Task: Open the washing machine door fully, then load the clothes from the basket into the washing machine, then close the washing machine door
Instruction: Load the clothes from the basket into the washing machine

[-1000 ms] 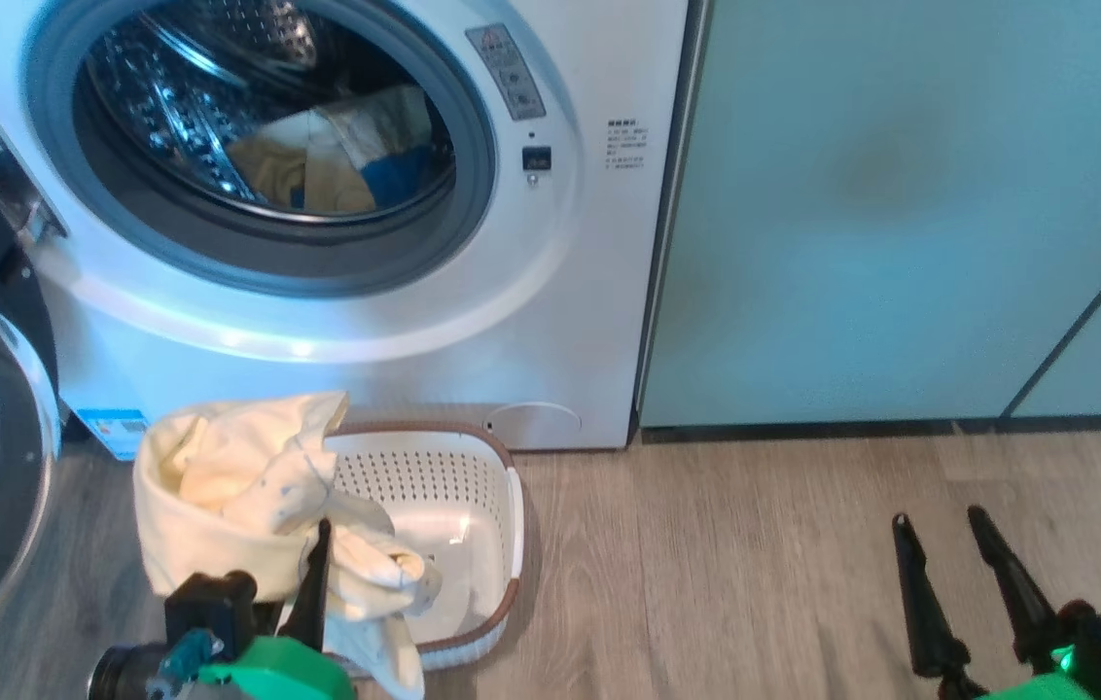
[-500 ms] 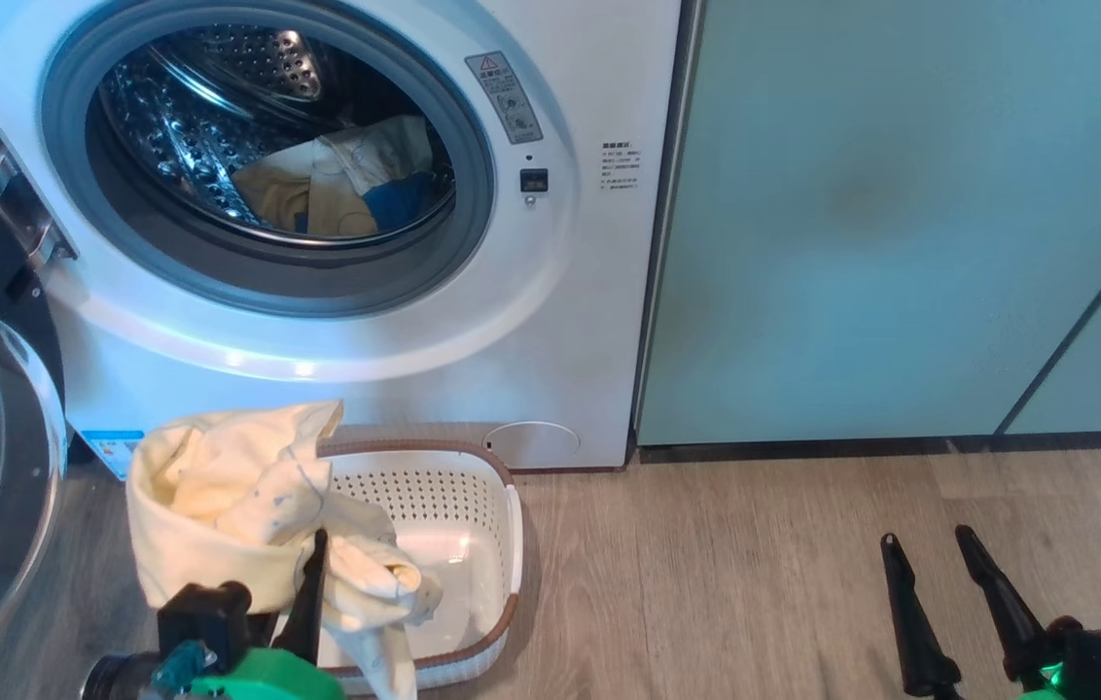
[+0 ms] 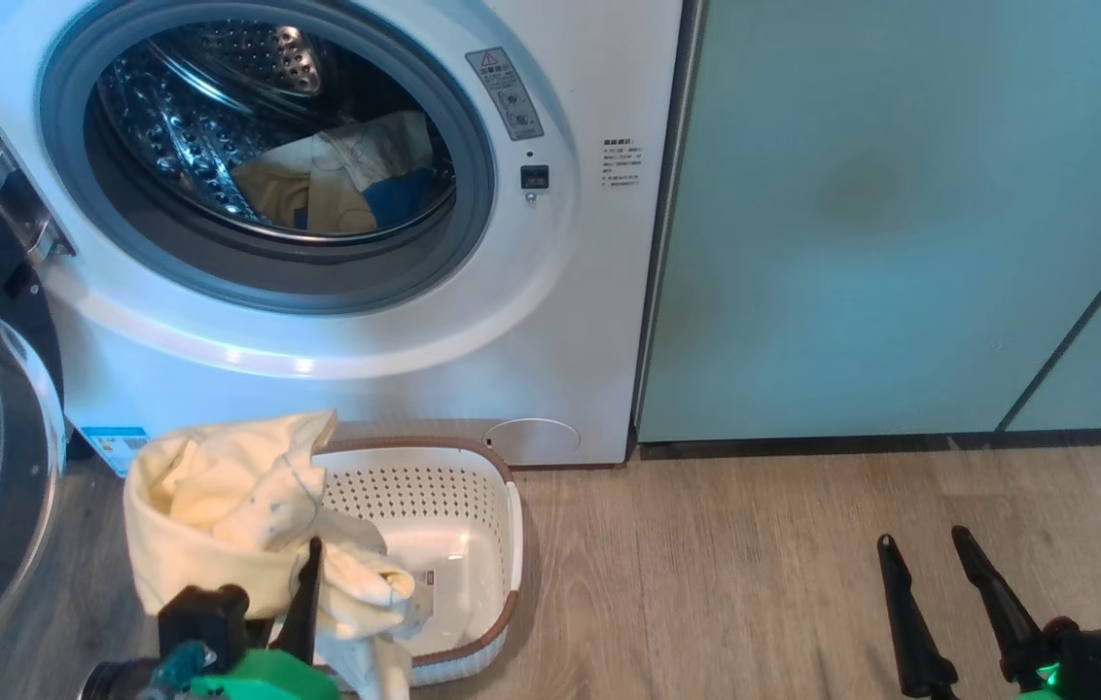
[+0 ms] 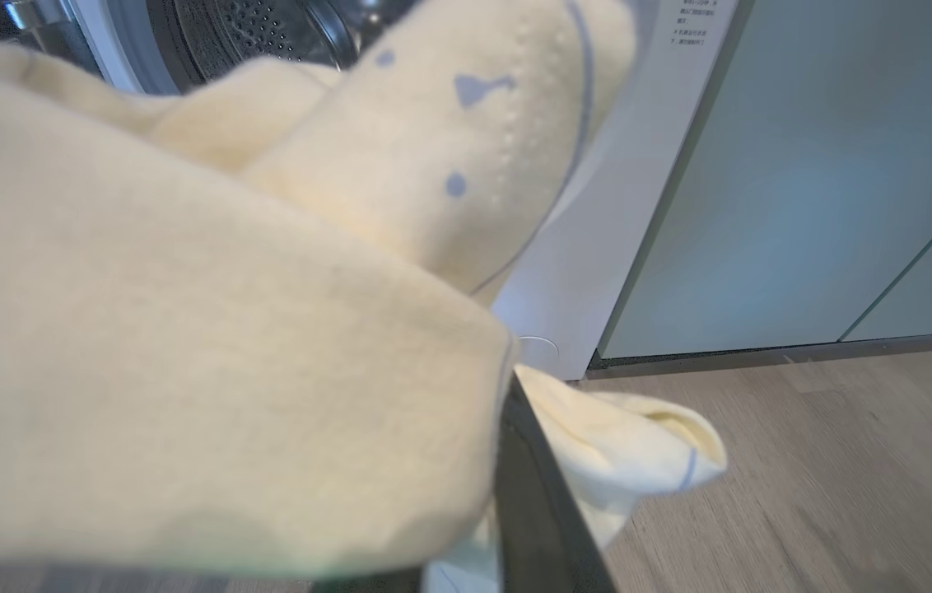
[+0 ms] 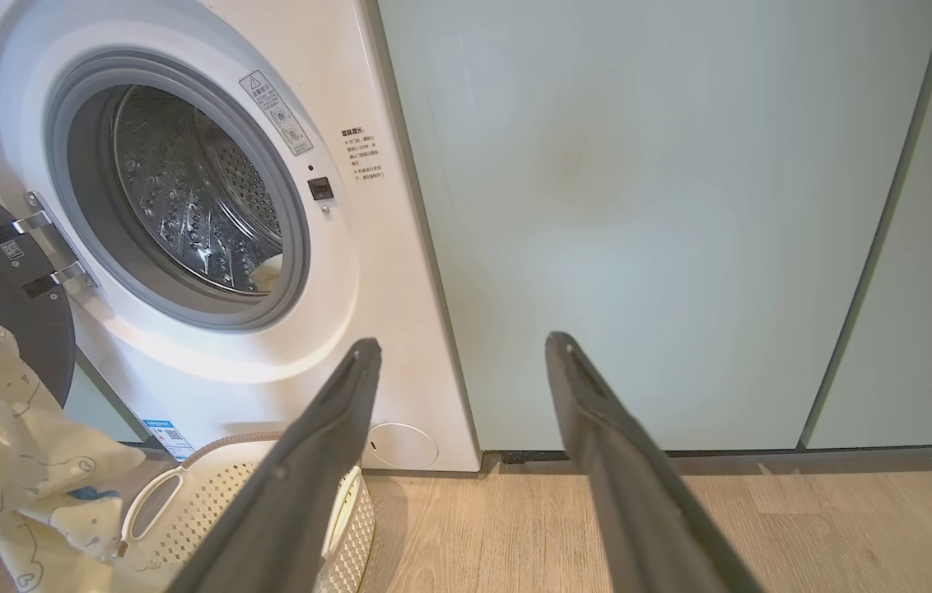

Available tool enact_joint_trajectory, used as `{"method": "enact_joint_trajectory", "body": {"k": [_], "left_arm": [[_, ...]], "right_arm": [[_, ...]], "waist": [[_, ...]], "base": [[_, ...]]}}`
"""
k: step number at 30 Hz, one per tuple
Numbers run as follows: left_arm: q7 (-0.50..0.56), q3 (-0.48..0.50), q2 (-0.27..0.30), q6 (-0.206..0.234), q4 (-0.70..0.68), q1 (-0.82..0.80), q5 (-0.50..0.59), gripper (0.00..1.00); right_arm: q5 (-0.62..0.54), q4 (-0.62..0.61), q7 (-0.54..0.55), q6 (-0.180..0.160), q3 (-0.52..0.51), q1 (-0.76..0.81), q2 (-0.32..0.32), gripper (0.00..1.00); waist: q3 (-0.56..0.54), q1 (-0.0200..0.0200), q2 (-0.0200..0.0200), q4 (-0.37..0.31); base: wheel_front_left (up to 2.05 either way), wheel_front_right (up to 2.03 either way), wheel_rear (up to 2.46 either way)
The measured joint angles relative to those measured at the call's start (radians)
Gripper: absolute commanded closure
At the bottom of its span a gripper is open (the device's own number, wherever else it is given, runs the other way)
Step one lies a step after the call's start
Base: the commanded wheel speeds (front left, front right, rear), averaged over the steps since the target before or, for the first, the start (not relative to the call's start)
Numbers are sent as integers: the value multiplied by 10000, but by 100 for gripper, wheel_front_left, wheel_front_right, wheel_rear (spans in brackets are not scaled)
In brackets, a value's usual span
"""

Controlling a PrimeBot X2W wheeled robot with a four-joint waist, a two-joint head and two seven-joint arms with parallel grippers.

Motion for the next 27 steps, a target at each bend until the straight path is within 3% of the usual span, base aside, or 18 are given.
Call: {"method": "enact_joint_trajectory", "body": {"k": [14, 27], "left_arm": [[199, -54, -282, -790, 1471, -1772, -481, 100], [963, 332, -253, -1609, 3743, -5245, -966, 100]], "right_arm": [[82, 15, 0, 0, 238, -128, -2, 0], [180, -430, 0, 0, 17, -1421, 84, 0]], "waist": [[649, 1, 0, -306], [2754, 3, 0, -766]], "base": [[0, 0, 0], [0, 0, 0]]}}
